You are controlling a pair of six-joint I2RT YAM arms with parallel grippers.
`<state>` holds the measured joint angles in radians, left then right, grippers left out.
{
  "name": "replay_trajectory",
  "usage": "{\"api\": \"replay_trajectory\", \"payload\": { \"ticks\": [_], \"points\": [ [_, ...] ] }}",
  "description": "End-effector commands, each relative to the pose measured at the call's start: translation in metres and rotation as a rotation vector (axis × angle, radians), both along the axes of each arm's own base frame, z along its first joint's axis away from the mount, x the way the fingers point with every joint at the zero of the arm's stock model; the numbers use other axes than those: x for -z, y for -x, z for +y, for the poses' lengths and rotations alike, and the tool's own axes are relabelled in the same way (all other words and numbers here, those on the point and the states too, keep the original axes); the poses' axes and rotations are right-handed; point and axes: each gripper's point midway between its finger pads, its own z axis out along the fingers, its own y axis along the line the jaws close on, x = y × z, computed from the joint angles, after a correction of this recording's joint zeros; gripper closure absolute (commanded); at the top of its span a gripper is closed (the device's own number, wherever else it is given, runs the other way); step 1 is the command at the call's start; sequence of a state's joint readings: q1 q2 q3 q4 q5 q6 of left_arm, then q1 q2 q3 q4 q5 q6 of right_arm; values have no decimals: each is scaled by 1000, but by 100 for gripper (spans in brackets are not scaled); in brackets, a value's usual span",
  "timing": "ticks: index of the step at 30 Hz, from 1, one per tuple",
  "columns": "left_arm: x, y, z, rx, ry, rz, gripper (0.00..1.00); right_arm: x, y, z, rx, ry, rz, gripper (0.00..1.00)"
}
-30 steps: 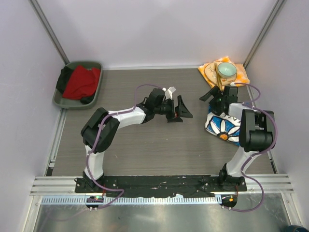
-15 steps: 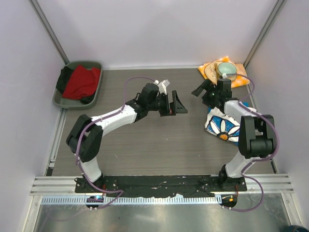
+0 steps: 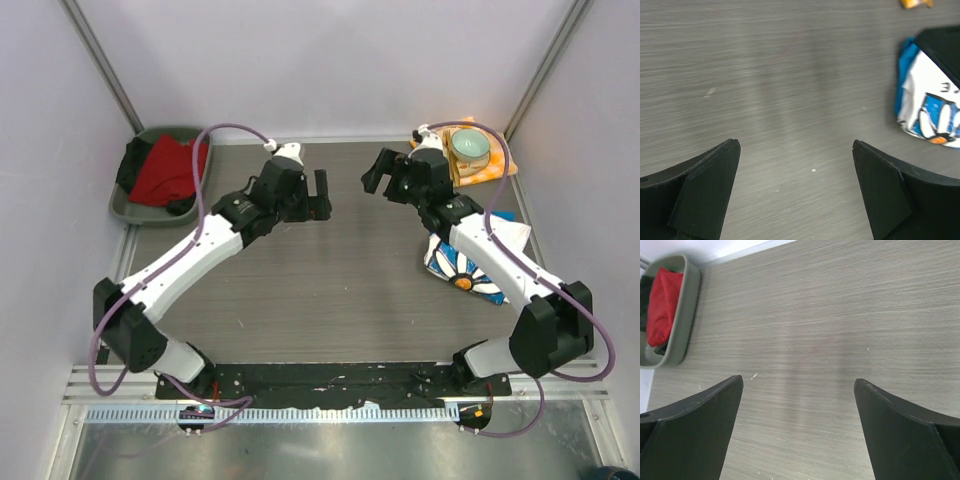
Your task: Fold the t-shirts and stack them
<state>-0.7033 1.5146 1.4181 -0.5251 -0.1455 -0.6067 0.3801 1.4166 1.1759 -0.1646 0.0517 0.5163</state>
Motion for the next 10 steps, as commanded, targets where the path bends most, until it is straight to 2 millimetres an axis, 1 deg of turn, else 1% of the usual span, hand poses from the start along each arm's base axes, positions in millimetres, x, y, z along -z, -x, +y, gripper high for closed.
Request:
{"api": "replay_trajectory", "payload": {
  "ticks": [1,2,3,4,5,6,7,8,9,10],
  "points": [
    [-13,8,73,-159,-212,-97,0,-26,18,-10,31,53,-90,0],
    [-24,14,81,-175,-201,-125,0,-36,25,-12,31,48,-112,0],
    [-19,18,90,-192,-224,-124,0,-37,29,-12,26,55,-118,0],
    [-21,22,95,-199,-224,-131,0,-40,33,-14,25,56,-126,0],
    [-29,29,103,-209,-211,-152,0,-42,37,-14,11,63,-130,0],
    [-24,33,109,-220,-214,-158,0,-46,44,-12,-9,73,-148,1],
    [-24,35,115,-242,-213,-173,0,-45,47,-12,-8,108,-152,0],
    [-25,38,120,-255,-208,-186,0,-41,48,-25,68,168,-137,0],
    [-26,44,128,-274,-191,-207,0,-46,50,-27,93,188,-151,0],
    [-27,45,135,-301,-194,-223,0,-47,53,-25,97,203,-160,0]
  ]
}}
